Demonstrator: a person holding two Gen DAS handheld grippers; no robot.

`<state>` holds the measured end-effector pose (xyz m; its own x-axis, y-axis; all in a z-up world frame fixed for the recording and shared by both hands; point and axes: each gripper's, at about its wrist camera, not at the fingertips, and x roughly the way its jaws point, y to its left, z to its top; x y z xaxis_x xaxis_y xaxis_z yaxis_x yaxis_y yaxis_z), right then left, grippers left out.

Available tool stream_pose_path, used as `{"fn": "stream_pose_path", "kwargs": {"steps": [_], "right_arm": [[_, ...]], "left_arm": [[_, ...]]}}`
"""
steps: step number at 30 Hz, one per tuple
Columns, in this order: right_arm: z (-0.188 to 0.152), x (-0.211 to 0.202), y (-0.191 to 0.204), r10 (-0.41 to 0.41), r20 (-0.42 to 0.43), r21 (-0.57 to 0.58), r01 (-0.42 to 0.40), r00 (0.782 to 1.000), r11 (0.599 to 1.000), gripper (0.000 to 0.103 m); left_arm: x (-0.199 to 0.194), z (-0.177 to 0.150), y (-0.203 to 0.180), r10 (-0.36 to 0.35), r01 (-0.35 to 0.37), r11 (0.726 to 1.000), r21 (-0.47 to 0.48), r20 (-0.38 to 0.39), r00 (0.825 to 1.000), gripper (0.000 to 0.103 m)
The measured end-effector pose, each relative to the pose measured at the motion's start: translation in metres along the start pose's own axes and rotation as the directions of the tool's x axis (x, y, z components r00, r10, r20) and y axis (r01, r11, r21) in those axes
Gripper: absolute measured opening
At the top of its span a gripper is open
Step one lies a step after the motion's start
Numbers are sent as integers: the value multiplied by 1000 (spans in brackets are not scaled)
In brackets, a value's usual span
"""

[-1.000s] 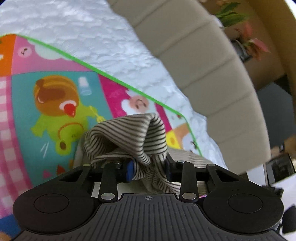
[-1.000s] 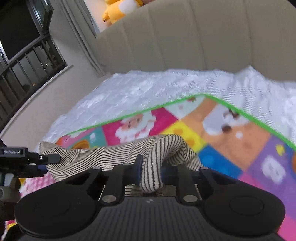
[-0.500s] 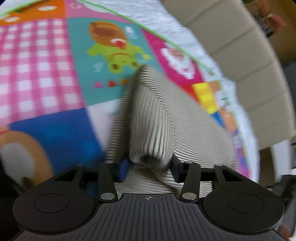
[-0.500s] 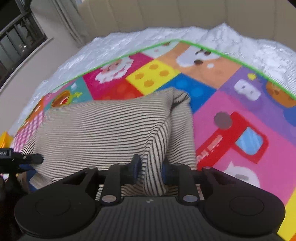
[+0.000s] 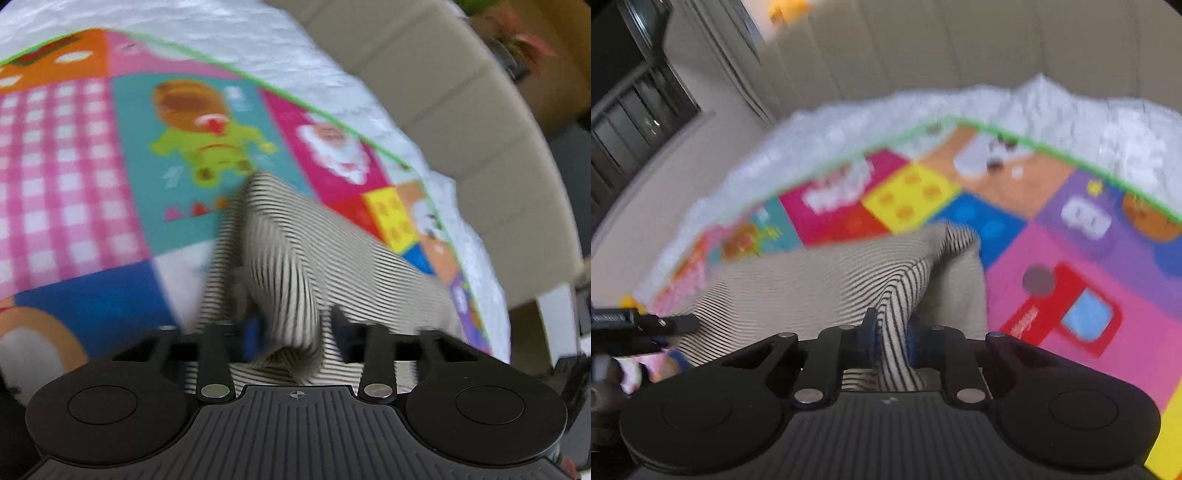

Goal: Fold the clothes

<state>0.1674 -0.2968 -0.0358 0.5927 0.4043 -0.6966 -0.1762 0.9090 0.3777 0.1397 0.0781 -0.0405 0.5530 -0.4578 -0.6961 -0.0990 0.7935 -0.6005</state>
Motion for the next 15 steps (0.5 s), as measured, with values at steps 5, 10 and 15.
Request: {"fn": "stream_pose_path", "kwargs": {"steps": [5, 10, 15], "right_arm": [[-12, 7, 2, -82, -117, -113, 68, 990, 991, 14], [-19, 31, 2, -129, -214, -162, 95, 968, 982, 20], [-5, 13, -12, -115, -146, -85, 104, 983, 991, 51]], "left_arm": [[-12, -12, 2, -3, 4, 999, 32, -22, 1000, 30], [14, -27, 21, 170, -171, 985, 2, -122, 978, 35], [0, -15, 9, 215, -213, 976, 40, -57, 975, 51]]}}
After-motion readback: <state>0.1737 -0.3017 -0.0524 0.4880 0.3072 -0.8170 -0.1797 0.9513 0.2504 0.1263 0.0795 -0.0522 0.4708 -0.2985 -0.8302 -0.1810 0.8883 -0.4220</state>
